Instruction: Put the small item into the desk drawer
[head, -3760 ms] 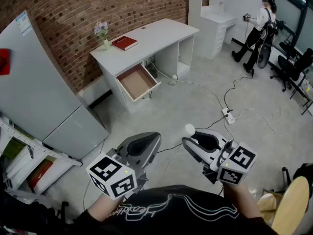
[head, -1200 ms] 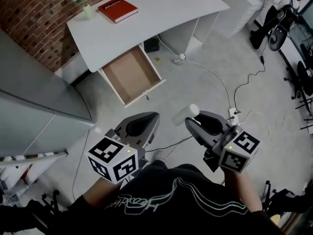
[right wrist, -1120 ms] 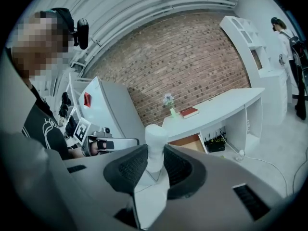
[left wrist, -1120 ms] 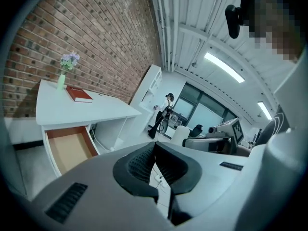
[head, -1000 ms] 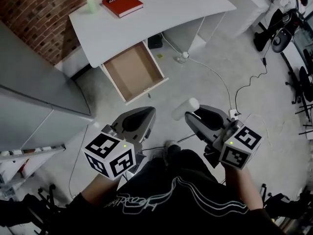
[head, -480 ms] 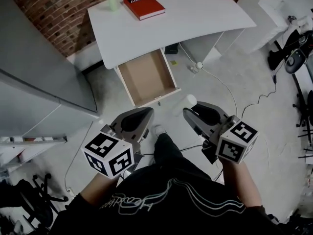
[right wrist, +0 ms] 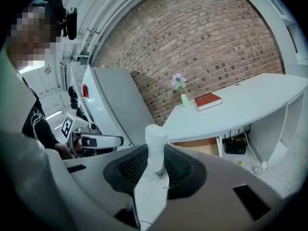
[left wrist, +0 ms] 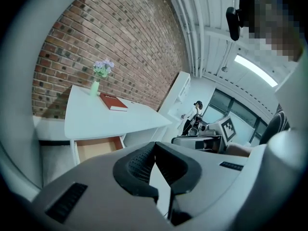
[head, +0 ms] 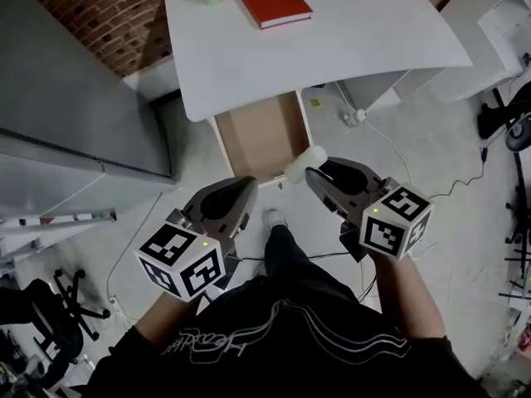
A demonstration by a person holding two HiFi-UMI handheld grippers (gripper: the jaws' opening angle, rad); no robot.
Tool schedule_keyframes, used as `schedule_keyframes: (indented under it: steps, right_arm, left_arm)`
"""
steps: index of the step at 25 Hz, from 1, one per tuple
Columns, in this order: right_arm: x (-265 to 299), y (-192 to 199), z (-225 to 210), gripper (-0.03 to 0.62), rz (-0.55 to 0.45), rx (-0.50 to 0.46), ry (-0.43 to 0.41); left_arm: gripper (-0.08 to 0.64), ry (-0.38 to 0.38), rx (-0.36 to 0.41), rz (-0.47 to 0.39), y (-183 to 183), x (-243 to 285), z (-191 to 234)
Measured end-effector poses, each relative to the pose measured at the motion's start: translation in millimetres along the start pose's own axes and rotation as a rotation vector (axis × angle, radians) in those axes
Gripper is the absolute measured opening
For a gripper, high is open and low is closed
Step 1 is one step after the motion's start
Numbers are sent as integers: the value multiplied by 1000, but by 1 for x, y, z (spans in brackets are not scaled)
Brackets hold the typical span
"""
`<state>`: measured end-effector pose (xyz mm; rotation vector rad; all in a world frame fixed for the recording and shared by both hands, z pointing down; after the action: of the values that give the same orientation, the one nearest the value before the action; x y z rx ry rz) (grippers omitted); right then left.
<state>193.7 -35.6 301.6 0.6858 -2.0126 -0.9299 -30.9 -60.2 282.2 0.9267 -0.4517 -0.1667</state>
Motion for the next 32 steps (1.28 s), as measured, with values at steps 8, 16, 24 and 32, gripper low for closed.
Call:
schedule_keyframes:
  steps: [8, 16, 24, 32]
  right_arm:
    - [80, -4, -60, 115, 143, -68, 10]
    - [183, 24, -99, 115, 310, -217, 25]
    - [256, 77, -135, 115, 485, -239, 26]
    - [311, 136, -167, 115, 662, -282, 28]
  left_arm:
    - [21, -75, -68, 5, -8, 32, 57]
    - [21, -138, -164, 15, 8, 46, 125]
    - [21, -175, -253, 8, 41, 58, 174]
    - [21, -215, -315, 32, 73, 58, 195]
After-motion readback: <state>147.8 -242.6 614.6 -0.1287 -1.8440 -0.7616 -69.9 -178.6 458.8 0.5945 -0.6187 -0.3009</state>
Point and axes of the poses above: the fingertips, and each gripper's own axes: x forward along the fingers, z to its left, y out of its underside, the point moved 9 cm from there along -x, backward along the fingers, and after that the axes turned 7 degrees about y, right-handed, at the moved point
